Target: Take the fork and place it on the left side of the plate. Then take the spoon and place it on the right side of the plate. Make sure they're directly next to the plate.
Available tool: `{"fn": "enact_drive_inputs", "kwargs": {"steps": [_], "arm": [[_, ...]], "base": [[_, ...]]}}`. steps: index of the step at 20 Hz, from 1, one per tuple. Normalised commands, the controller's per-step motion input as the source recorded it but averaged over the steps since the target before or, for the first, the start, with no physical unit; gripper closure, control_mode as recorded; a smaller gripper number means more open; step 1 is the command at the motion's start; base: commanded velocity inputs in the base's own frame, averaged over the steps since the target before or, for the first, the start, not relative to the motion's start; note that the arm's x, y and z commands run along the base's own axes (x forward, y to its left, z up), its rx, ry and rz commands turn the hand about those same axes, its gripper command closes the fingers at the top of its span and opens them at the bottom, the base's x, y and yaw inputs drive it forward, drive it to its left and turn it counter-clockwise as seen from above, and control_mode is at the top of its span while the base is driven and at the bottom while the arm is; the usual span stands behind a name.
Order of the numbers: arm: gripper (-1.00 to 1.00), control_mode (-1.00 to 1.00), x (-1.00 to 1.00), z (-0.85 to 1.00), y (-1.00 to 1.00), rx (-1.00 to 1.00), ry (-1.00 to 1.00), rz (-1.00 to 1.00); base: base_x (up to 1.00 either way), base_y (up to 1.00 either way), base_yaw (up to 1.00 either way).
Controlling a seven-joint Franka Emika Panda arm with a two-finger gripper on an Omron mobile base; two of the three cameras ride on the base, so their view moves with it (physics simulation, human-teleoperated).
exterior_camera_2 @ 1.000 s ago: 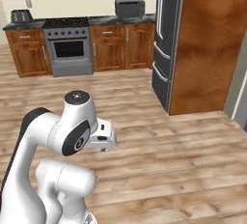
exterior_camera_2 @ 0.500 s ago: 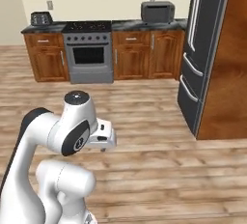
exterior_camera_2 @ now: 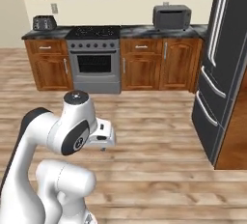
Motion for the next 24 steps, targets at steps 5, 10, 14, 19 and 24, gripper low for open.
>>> {"fn": "enact_drive_inputs", "kwargs": {"steps": [5,10,14,19,24], "arm": [[-1.0,1.0,0.0,0.0,0.0,0.0,0.0,0.0],[-1.0,1.0,0.0,0.0,0.0,0.0,0.0,0.0],[-1.0,1.0,0.0,0.0,0.0,0.0,0.0,0.0],[-1.0,1.0,0.0,0.0,0.0,0.0,0.0,0.0],[-1.0,1.0,0.0,0.0,0.0,0.0,0.0,0.0]], "base": [[1.0,-0.24,0.02],[1.0,-0.2,0.04],[1.0,-0.2,0.13],[1.0,-0.3,0.07],[1.0,-0.31,0.03]]}}
